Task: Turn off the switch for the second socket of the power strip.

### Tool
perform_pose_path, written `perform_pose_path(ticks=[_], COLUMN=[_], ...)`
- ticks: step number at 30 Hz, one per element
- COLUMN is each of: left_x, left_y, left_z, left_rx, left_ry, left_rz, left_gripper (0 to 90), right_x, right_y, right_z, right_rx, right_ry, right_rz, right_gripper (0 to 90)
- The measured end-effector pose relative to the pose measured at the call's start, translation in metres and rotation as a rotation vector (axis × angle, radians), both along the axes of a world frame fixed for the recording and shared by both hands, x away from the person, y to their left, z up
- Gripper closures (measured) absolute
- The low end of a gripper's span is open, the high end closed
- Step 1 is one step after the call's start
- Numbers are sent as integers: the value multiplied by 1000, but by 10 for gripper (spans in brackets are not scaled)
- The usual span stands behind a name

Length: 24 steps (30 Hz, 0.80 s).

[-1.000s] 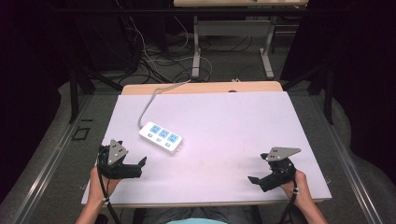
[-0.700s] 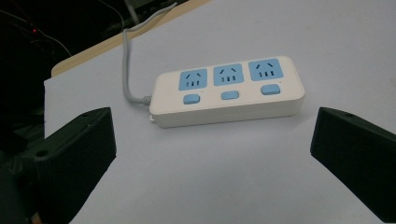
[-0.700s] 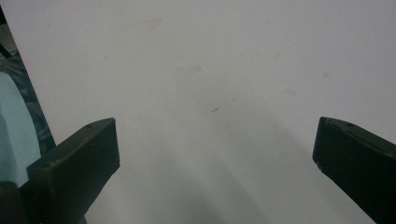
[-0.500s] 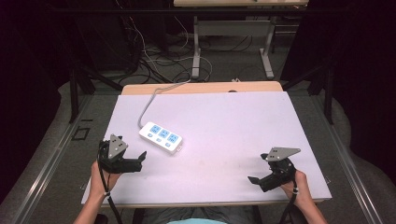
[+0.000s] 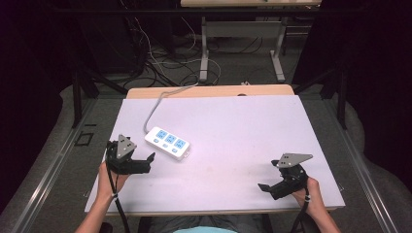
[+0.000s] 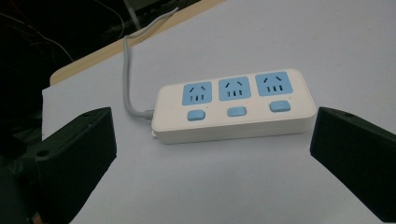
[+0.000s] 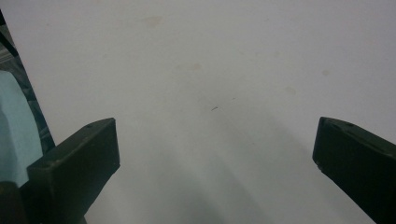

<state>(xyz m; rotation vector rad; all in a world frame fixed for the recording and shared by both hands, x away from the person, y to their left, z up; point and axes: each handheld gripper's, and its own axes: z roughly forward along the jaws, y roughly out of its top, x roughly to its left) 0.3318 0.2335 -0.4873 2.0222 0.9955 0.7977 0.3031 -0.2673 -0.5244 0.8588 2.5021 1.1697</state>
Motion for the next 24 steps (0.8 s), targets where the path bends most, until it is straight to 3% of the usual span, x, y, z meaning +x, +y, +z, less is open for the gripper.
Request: perform_pose_path(ticks=[24], left_x=[25], left_y=[-5], left_z=[-4], left_rx=[2], left_ry=[19], left_rz=[4], left_gripper=[3], right_x=[0], right_y=[1], right_z=[-1], right_rx=[4], right_ry=[3], right_rz=[0], right_gripper=[3])
